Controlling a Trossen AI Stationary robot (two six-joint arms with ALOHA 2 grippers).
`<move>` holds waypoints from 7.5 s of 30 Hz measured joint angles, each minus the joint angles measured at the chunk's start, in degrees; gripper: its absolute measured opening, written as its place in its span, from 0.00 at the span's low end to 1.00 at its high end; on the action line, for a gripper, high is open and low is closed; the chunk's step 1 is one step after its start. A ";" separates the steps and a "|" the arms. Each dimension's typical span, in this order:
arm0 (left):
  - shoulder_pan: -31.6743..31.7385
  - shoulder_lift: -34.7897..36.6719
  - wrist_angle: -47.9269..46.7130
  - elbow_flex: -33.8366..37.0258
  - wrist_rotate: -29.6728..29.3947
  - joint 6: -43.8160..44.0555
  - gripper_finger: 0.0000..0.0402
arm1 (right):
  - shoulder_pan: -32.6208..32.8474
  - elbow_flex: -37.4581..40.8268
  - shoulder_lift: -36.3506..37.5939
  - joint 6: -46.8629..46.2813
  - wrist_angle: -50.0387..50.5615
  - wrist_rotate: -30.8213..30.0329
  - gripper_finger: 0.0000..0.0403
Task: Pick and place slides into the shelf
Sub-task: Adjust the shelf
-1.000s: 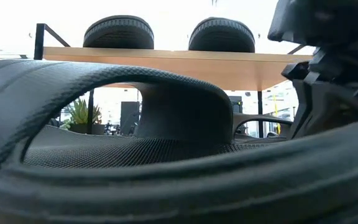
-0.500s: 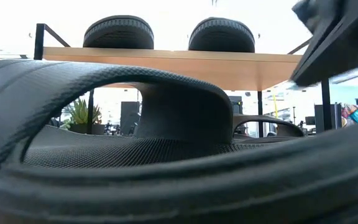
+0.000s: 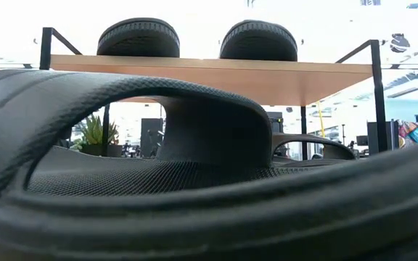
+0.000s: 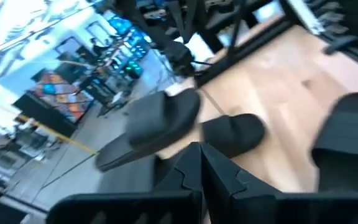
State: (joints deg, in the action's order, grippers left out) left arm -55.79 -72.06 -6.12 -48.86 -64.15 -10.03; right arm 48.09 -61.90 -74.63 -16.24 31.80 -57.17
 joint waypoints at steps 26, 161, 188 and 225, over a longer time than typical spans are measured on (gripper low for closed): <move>-0.48 22.67 0.33 23.88 -18.68 36.83 0.00 | -3.66 21.65 32.25 -36.61 18.15 -4.31 0.00; 17.27 21.54 1.97 26.06 28.12 54.11 0.00 | -0.60 33.15 26.42 -20.40 -21.90 11.26 0.00; 15.54 21.01 0.91 26.17 18.89 41.64 0.00 | 0.77 32.89 25.36 -23.78 -11.50 2.97 0.00; 10.24 12.07 10.57 26.19 19.66 32.04 0.02 | -0.87 32.97 25.36 -28.37 -9.05 1.41 0.00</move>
State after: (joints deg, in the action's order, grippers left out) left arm -45.55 -59.99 4.46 -22.68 -44.49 22.01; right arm 47.22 -28.93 -49.28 -44.61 22.74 -55.75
